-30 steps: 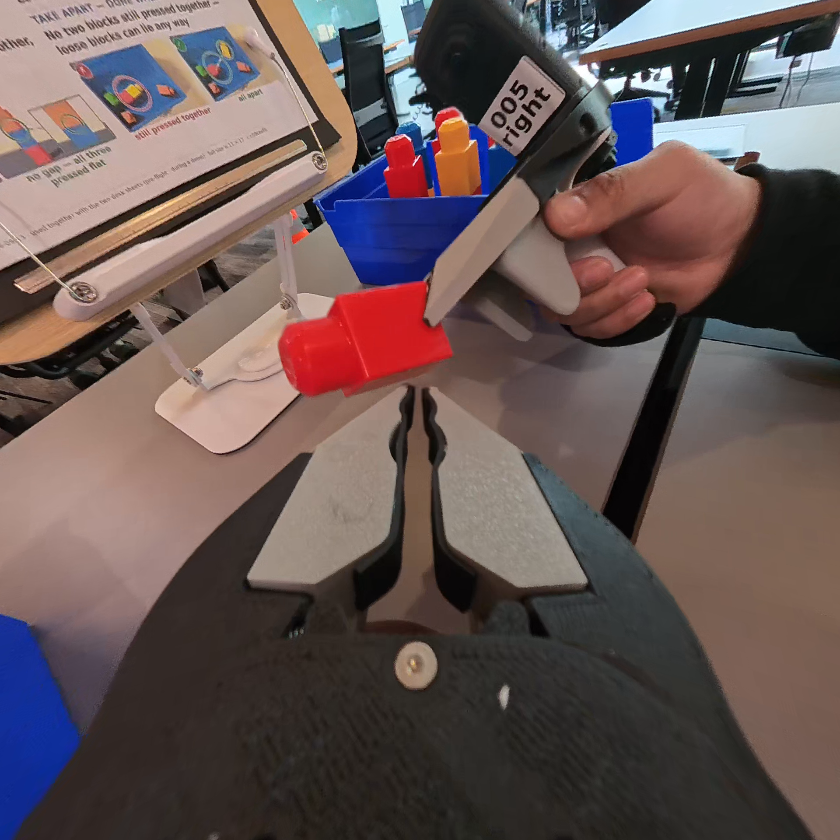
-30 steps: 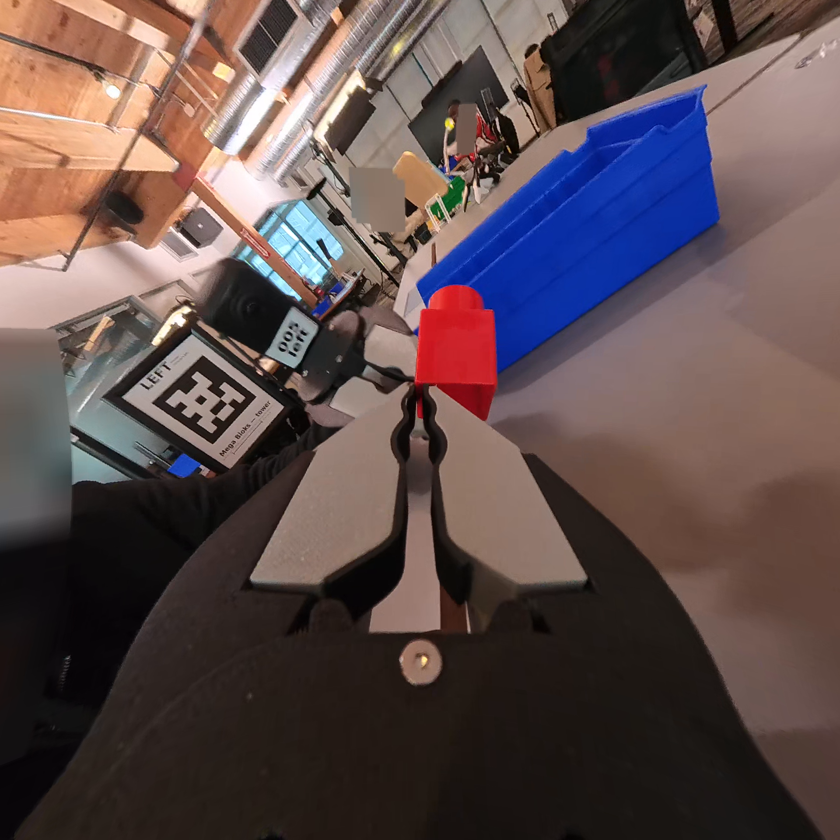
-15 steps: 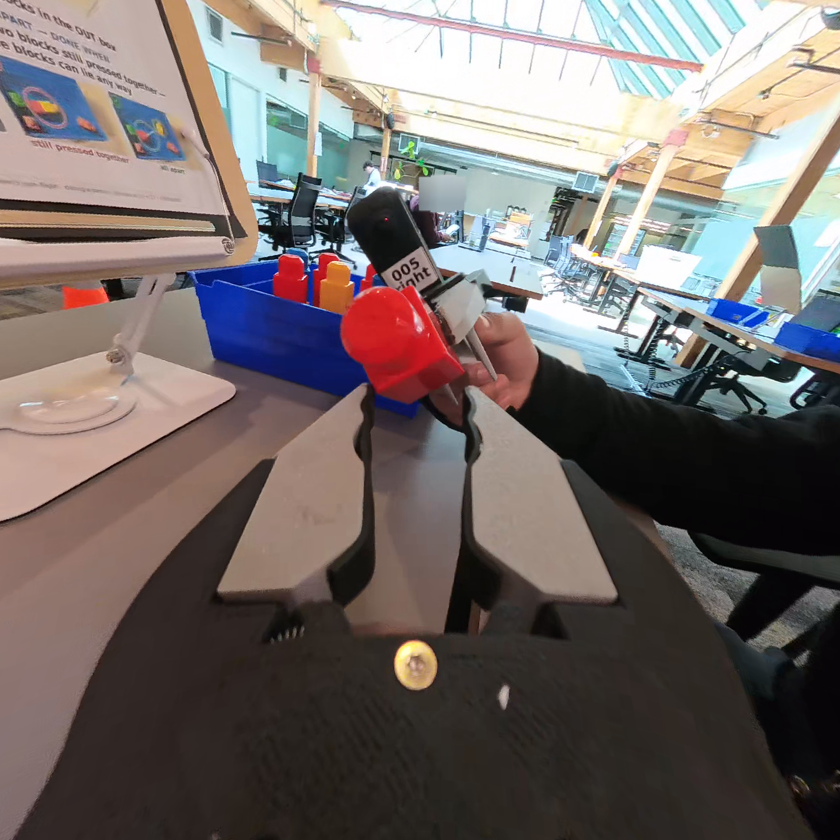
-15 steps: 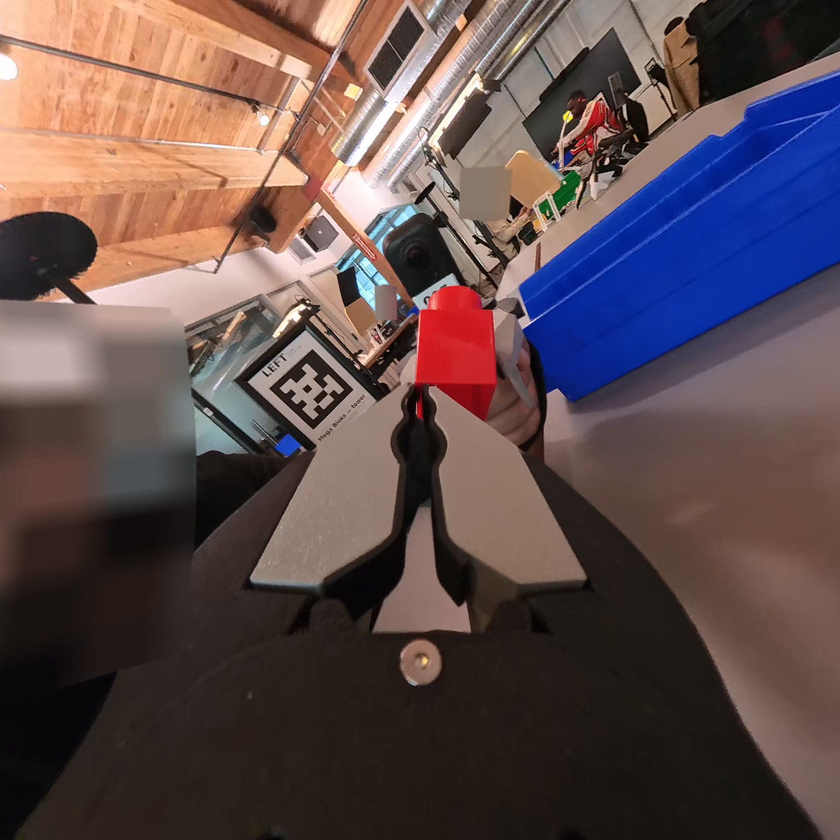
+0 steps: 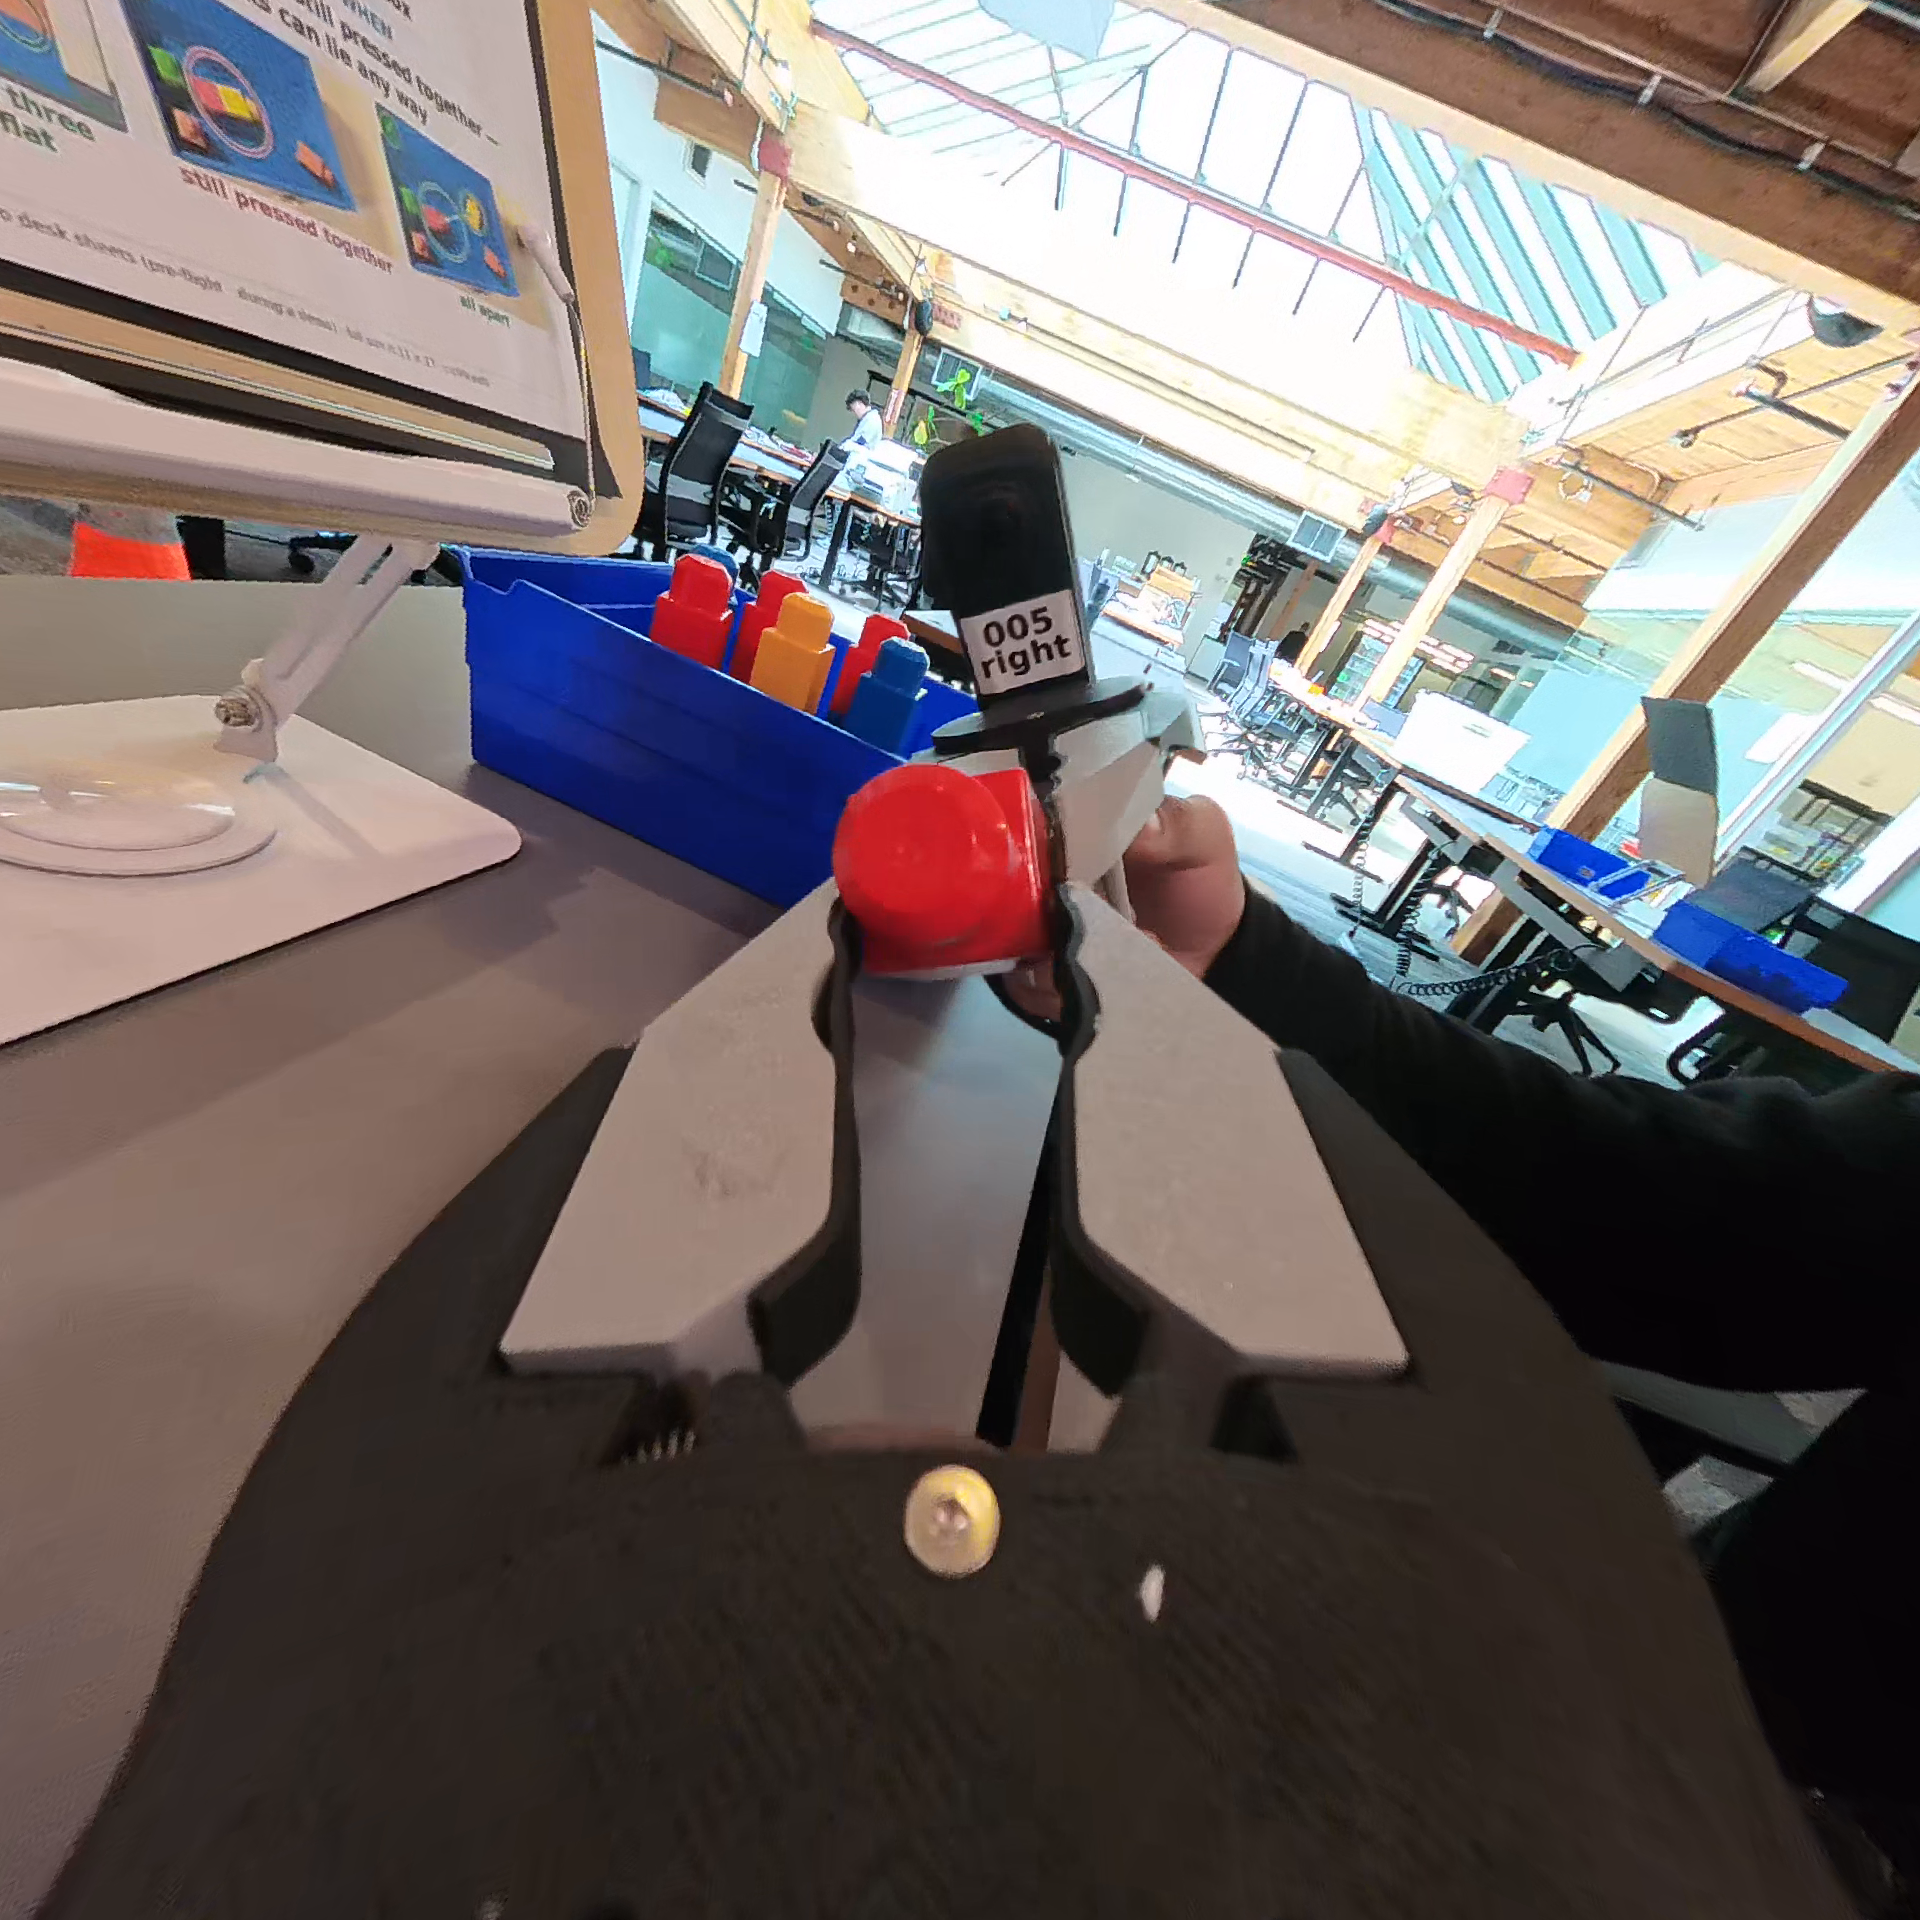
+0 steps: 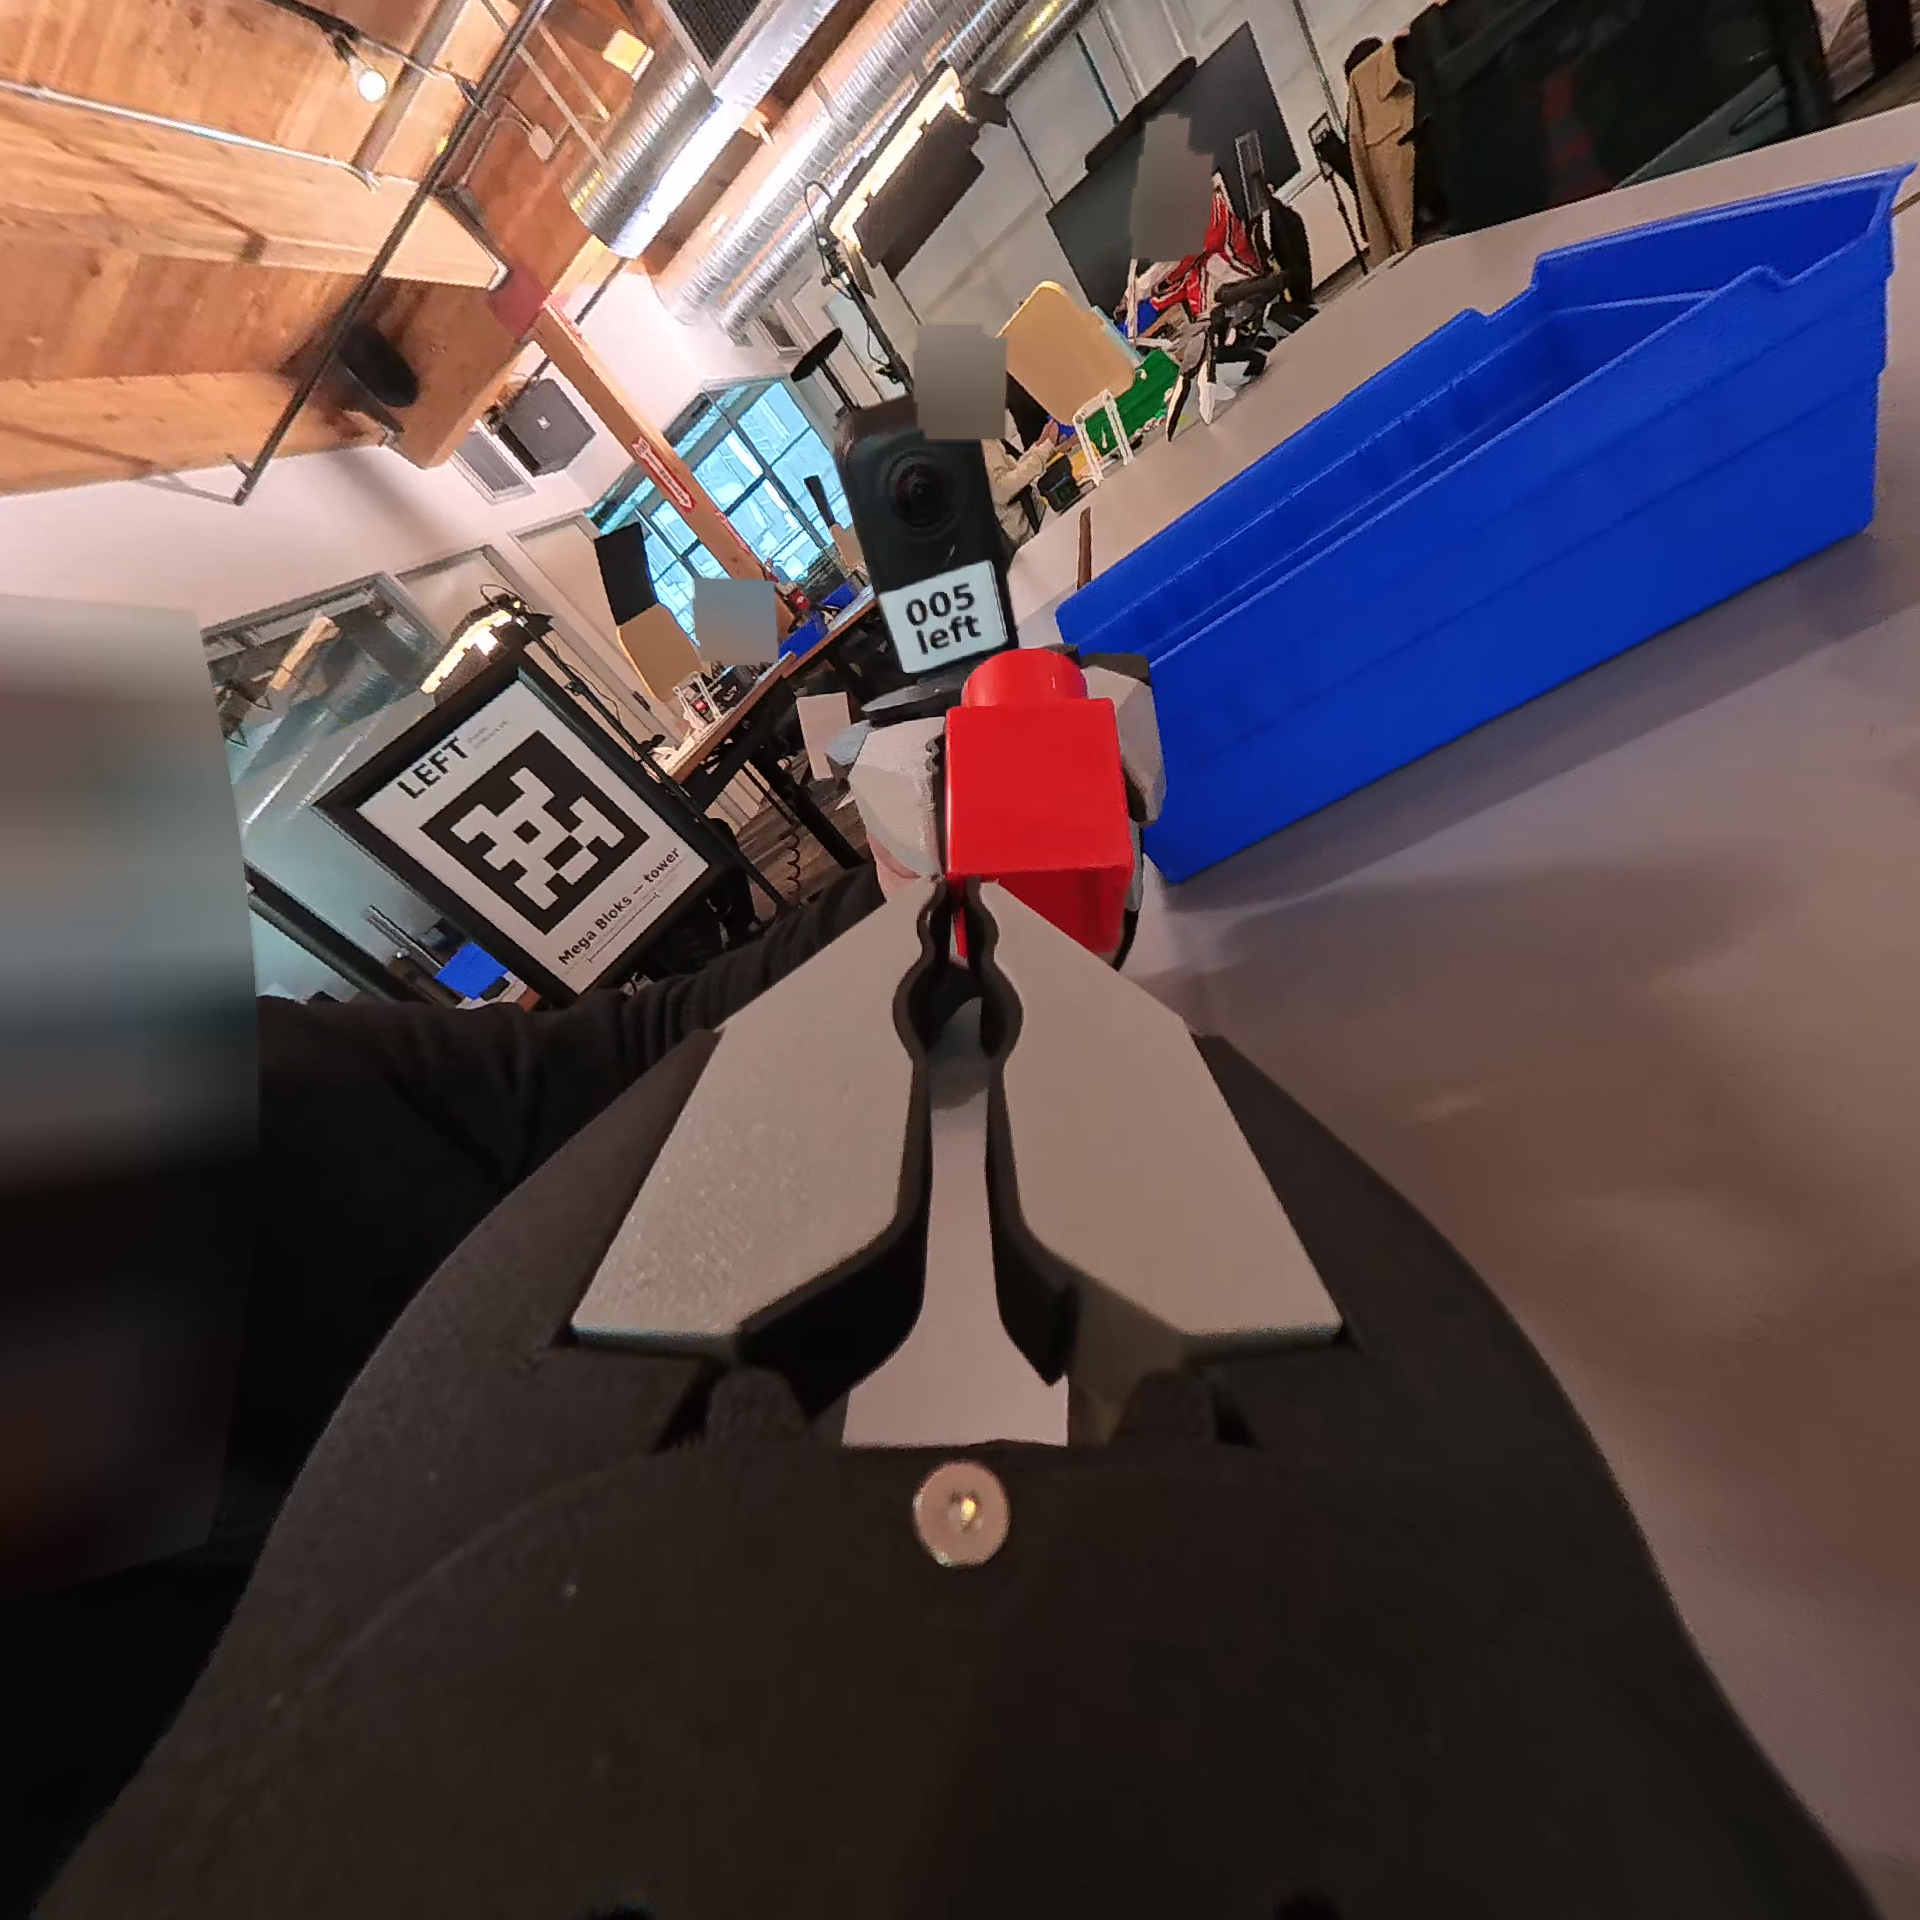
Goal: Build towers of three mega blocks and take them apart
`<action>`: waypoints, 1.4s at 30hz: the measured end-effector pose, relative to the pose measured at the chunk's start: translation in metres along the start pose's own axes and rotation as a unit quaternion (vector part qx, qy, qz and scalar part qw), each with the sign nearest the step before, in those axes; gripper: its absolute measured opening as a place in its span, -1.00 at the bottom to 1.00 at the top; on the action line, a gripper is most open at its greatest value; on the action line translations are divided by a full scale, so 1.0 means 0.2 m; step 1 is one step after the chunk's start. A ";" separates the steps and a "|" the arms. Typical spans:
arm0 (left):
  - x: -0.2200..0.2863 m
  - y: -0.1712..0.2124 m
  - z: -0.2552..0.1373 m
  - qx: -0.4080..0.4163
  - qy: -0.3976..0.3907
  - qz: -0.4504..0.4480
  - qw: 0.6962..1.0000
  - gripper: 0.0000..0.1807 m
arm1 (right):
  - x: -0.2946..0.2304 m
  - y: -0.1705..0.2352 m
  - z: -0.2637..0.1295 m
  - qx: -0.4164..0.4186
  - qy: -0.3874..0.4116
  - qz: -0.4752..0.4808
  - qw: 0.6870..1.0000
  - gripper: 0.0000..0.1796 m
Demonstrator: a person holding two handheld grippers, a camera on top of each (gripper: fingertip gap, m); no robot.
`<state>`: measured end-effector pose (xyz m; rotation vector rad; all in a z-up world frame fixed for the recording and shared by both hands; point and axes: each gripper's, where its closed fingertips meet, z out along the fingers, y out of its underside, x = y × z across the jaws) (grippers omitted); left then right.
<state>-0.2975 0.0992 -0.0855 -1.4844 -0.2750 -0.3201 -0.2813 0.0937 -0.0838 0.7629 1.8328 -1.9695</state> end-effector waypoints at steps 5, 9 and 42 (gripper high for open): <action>0.01 0.01 -0.01 -0.018 0.003 0.018 1.000 -0.62 | 0.01 0.05 0.00 -0.036 0.017 -0.026 0.999 -1.00; 0.01 0.02 -0.01 -0.020 0.007 0.017 1.000 -0.62 | 0.03 0.09 0.00 -0.071 0.047 -0.055 0.995 -1.00; 0.09 0.12 -0.04 -0.081 0.071 0.023 0.994 -0.63 | 0.03 0.24 0.04 -0.148 0.046 -0.087 0.984 -0.90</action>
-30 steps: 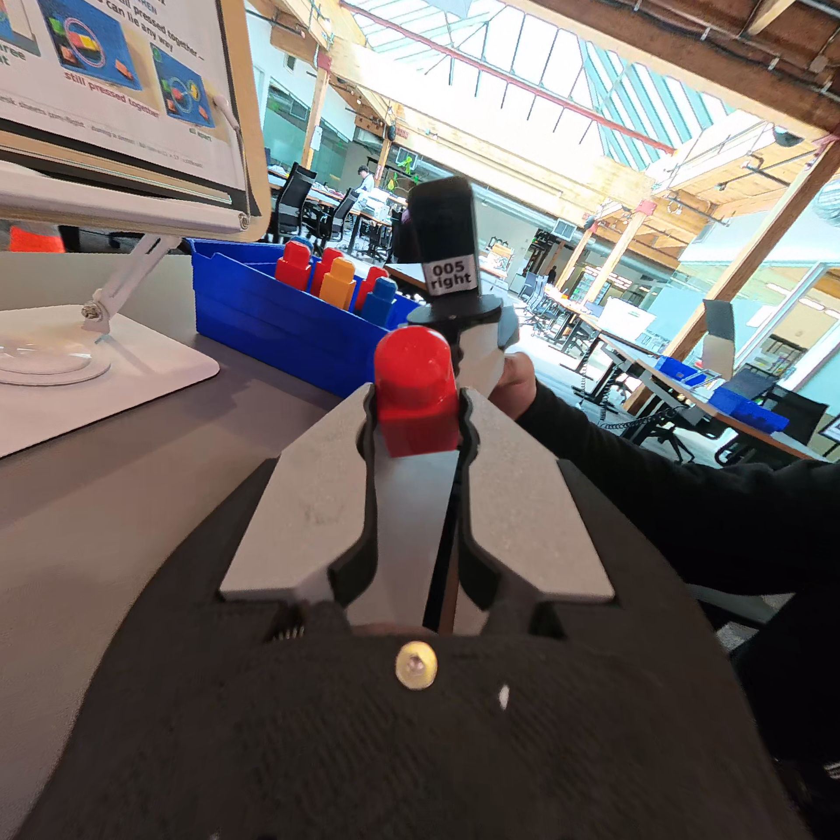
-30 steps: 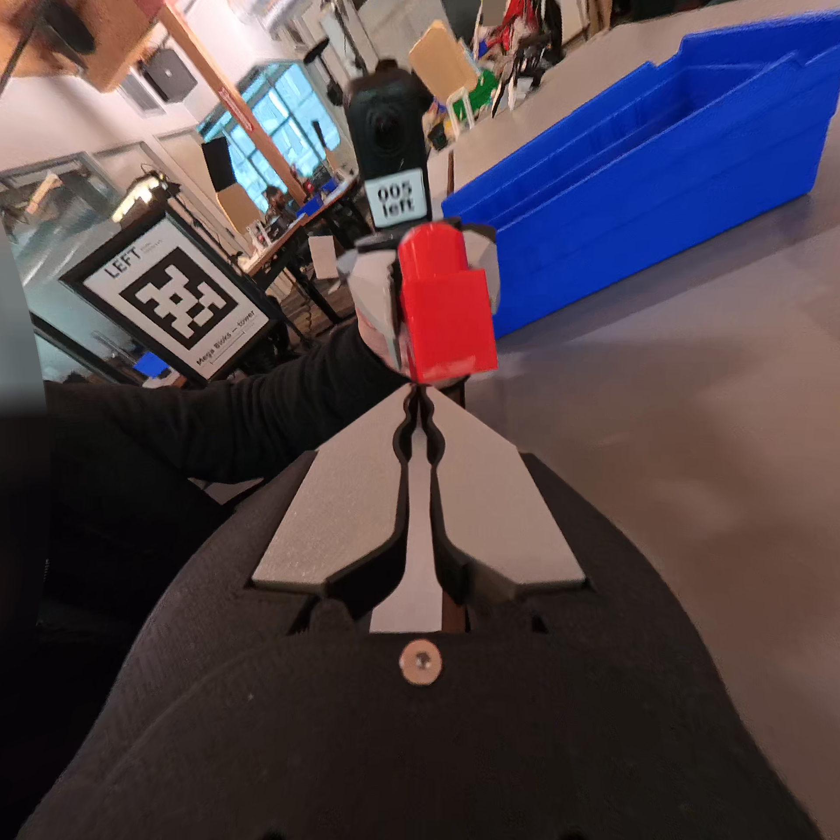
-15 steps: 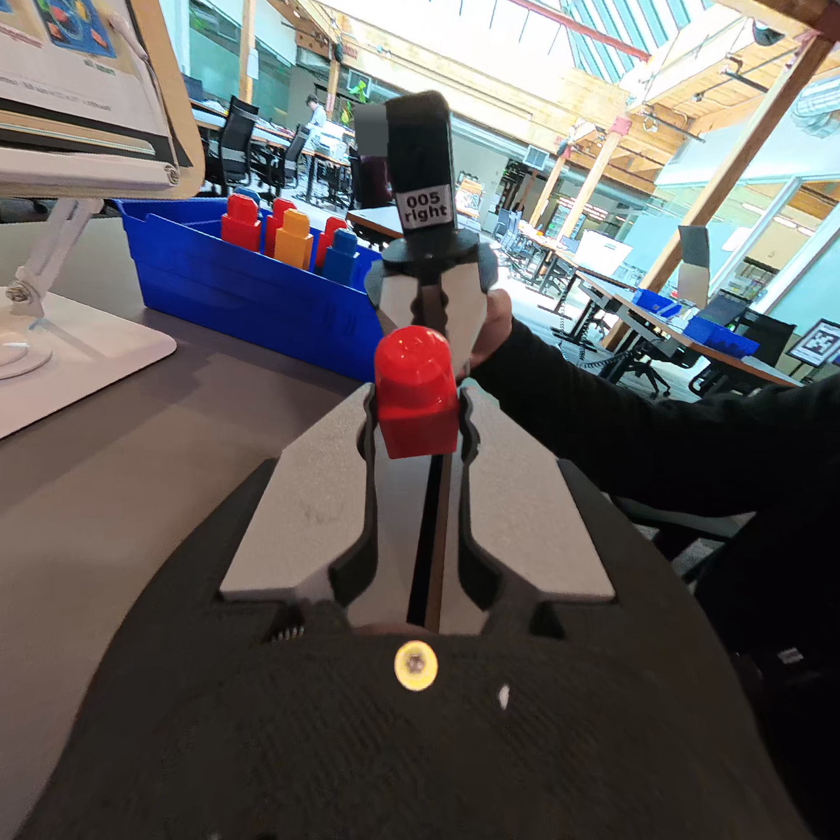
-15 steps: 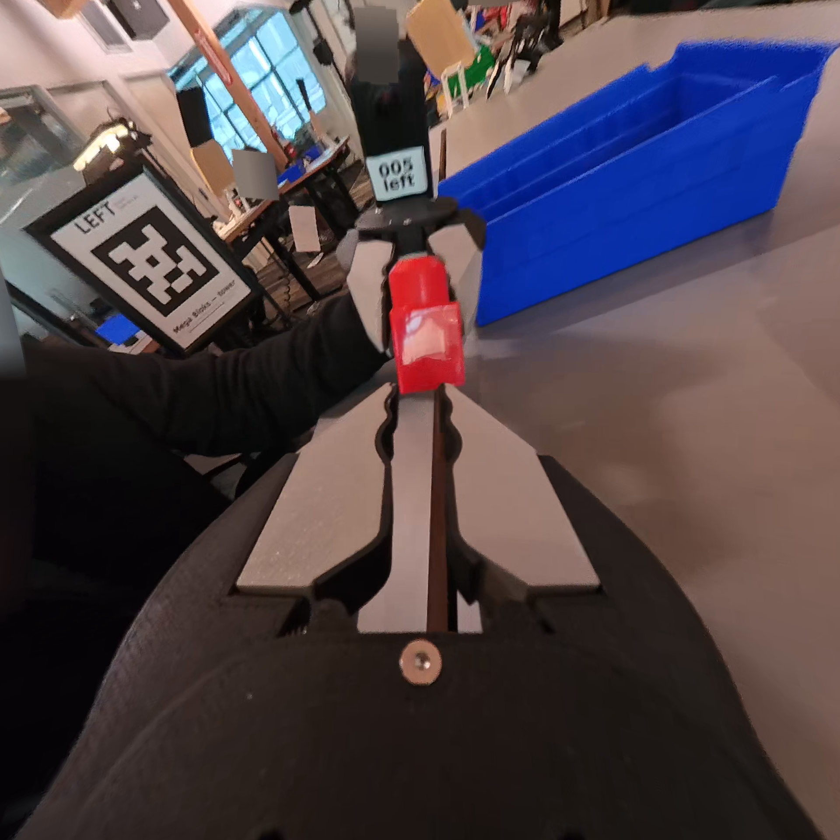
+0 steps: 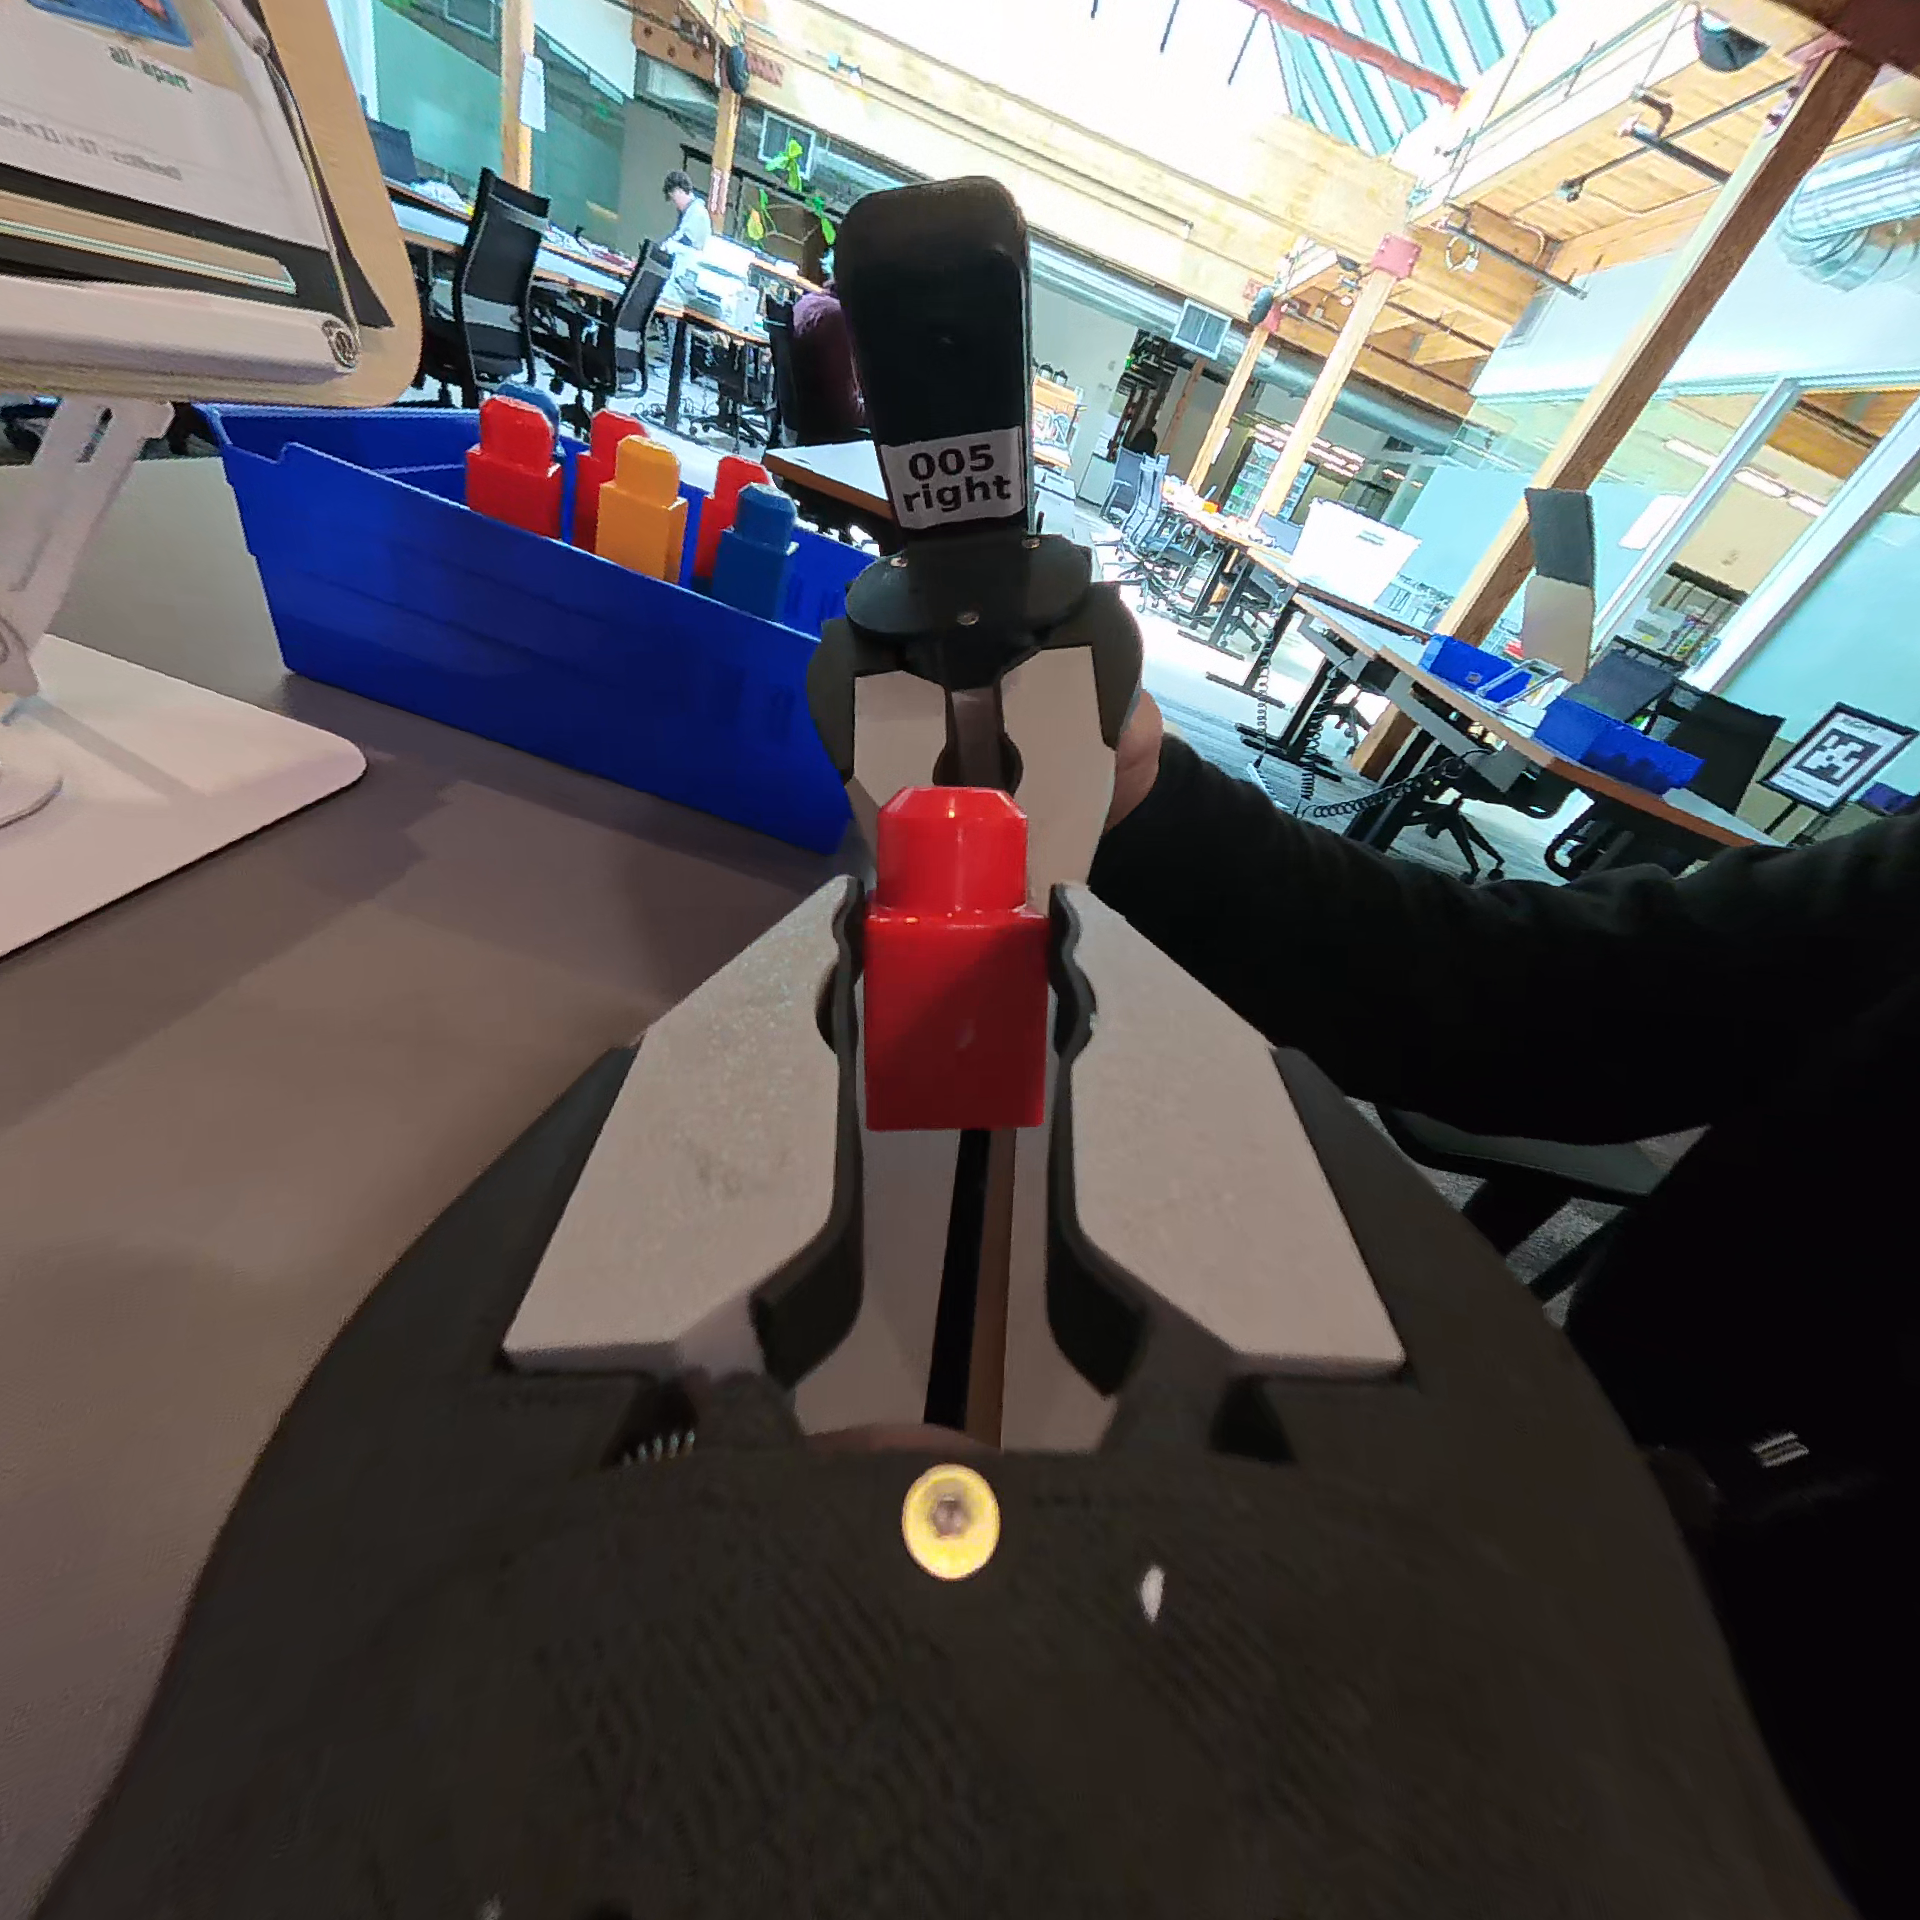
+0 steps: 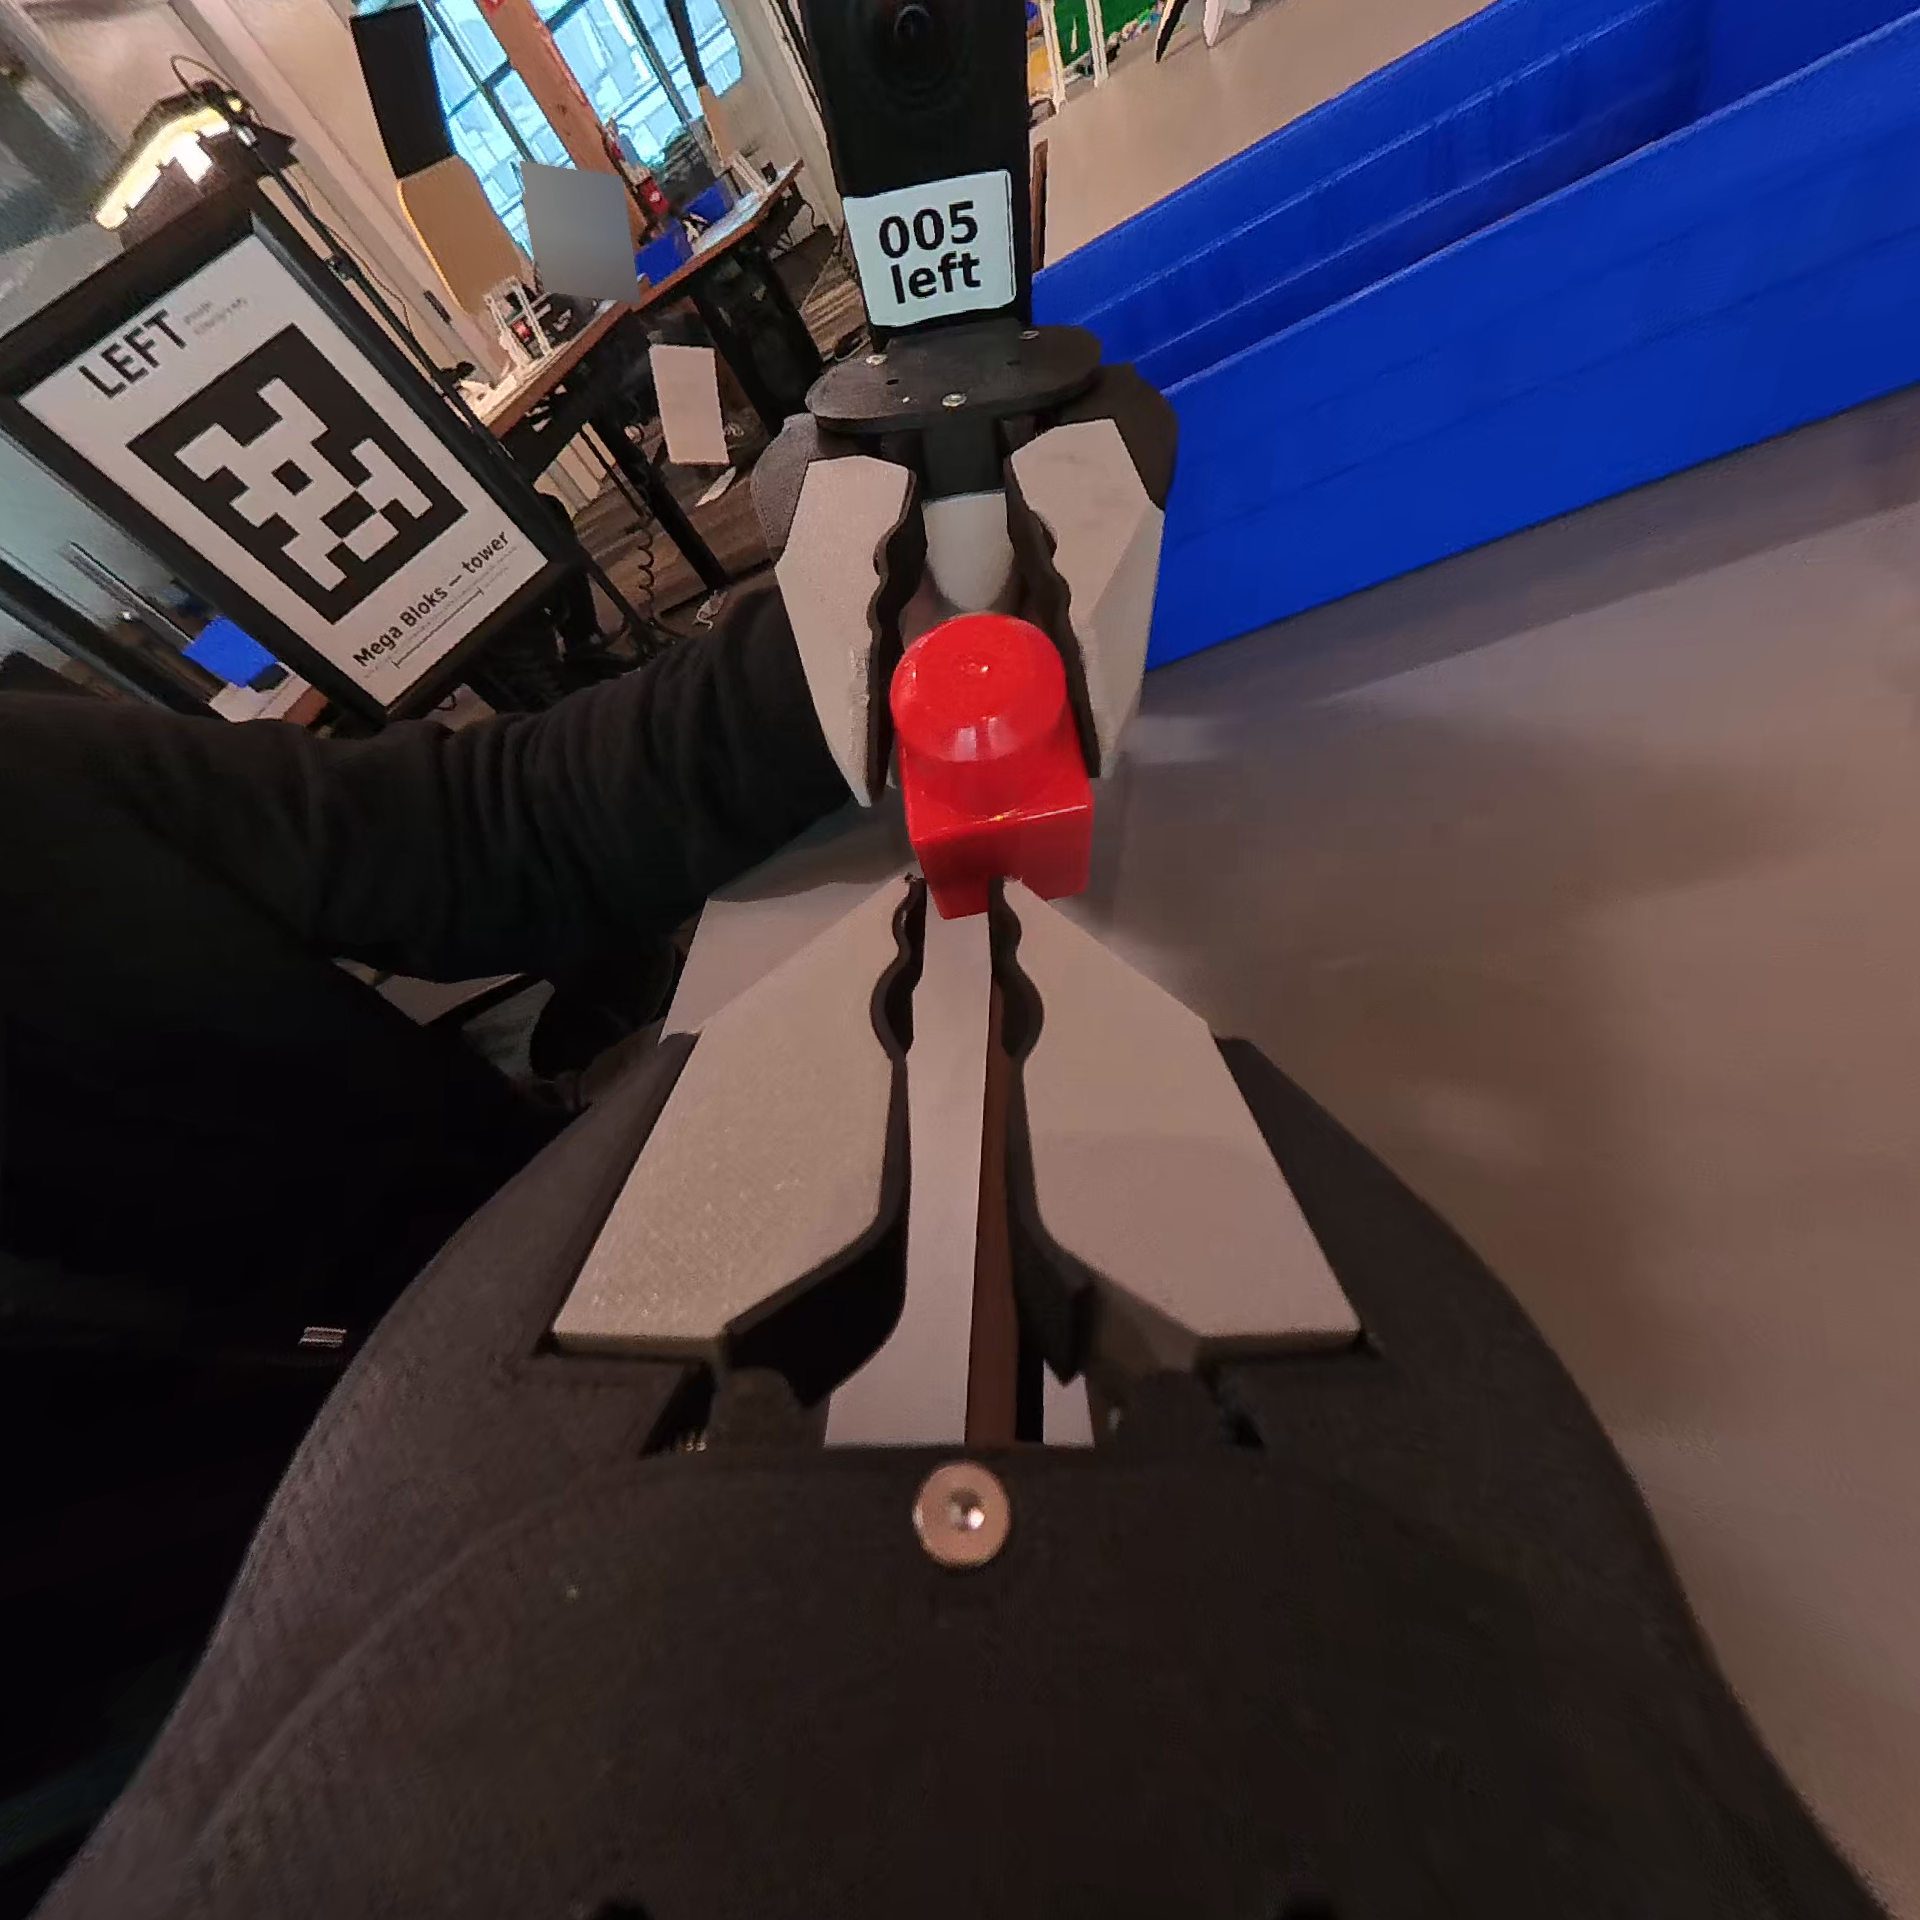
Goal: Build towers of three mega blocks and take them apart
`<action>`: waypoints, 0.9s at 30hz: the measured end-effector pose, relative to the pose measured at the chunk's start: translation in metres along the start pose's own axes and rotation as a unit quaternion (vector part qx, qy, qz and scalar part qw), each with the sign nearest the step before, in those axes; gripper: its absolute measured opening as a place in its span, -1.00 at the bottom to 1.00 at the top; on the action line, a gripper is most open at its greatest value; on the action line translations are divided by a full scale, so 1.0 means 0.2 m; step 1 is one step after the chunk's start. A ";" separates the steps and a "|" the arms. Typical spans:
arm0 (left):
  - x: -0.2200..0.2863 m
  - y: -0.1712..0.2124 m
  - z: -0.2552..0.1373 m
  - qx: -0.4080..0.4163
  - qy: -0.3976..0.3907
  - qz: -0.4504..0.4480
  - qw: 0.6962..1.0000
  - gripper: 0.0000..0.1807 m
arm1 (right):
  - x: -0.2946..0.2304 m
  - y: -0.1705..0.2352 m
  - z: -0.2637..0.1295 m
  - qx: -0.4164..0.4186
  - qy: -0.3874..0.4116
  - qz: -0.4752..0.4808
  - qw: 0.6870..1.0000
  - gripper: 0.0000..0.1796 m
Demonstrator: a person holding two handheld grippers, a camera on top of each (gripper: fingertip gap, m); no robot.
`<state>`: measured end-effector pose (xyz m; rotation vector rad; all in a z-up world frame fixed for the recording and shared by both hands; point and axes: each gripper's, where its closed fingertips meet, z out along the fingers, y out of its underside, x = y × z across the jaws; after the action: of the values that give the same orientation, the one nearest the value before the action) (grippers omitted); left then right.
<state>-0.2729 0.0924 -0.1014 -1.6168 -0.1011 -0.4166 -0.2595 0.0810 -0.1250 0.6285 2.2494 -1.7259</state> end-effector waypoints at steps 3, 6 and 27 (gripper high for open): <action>0.00 0.02 0.01 -0.010 0.000 0.004 1.000 -0.63 | 0.00 -0.02 -0.03 0.015 -0.003 0.006 1.000 -0.82; 0.00 0.02 0.02 -0.007 0.000 0.004 1.000 -0.63 | -0.01 -0.07 -0.07 0.048 -0.016 0.016 0.999 -0.73; -0.09 0.04 0.03 -0.008 -0.046 -0.027 0.999 -0.52 | 0.19 0.04 -0.01 -0.020 0.115 -0.026 0.993 -0.65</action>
<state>-0.2869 0.1001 -0.1151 -1.6526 -0.2109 -0.3860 -0.2886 0.0914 -0.1473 0.8031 2.4683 -1.7037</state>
